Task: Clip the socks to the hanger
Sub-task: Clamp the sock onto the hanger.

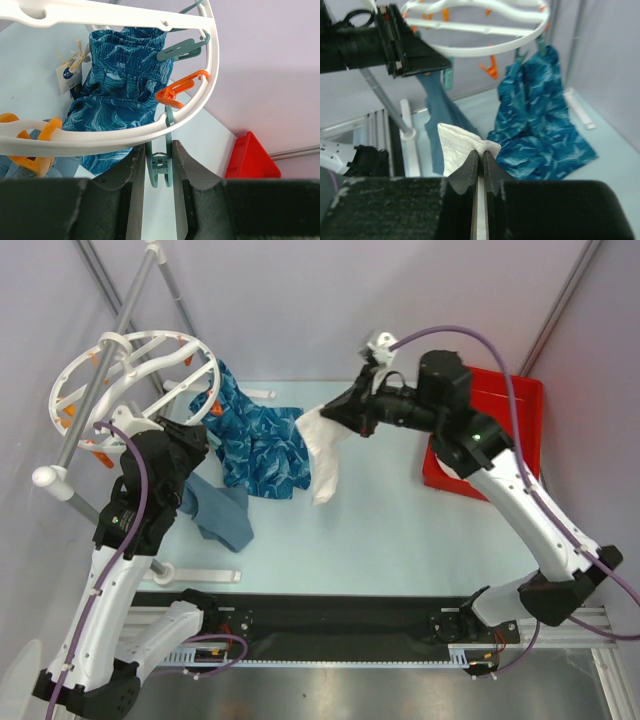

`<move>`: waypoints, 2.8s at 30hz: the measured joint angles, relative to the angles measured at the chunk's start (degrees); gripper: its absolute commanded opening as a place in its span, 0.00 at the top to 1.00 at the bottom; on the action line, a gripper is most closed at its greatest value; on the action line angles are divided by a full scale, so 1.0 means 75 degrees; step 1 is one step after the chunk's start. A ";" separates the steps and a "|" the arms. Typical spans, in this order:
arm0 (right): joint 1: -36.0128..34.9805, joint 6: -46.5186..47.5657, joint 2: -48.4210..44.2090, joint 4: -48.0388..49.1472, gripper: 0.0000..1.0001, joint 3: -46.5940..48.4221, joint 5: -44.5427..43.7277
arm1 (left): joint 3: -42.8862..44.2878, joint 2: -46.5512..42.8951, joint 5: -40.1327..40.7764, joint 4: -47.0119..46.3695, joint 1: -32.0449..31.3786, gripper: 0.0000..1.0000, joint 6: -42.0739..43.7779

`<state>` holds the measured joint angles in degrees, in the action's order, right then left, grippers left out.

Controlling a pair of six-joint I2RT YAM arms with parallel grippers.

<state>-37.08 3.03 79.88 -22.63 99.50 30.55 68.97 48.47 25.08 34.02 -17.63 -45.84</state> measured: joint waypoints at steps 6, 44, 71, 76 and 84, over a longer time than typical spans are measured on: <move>-0.0912 -0.0411 0.1486 0.0172 1.00 0.0309 0.0125 | -0.0026 -0.0029 -0.0032 0.0000 0.0006 1.00 -0.0006; -0.1288 -0.3139 0.5173 0.0973 1.00 0.2940 0.1886 | -0.0239 -0.0172 -0.0379 -0.0245 0.0020 1.00 -0.0029; -0.1265 -0.3899 0.5654 0.1457 1.00 0.3453 0.2264 | -0.0242 -0.0236 -0.0437 -0.0268 0.0020 1.00 -0.0029; -0.1268 -0.4039 0.5662 0.1530 1.00 0.3596 0.2372 | -0.0242 -0.0245 -0.0437 -0.0283 0.0020 1.00 -0.0029; -0.1268 -0.4118 0.5662 0.1571 1.00 0.3608 0.2465 | -0.0256 -0.0294 -0.0440 -0.0294 0.0020 1.00 -0.0029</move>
<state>-46.59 -27.86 122.34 -10.85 126.56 49.04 67.05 46.26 21.78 31.81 -17.47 -46.06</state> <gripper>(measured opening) 0.074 0.285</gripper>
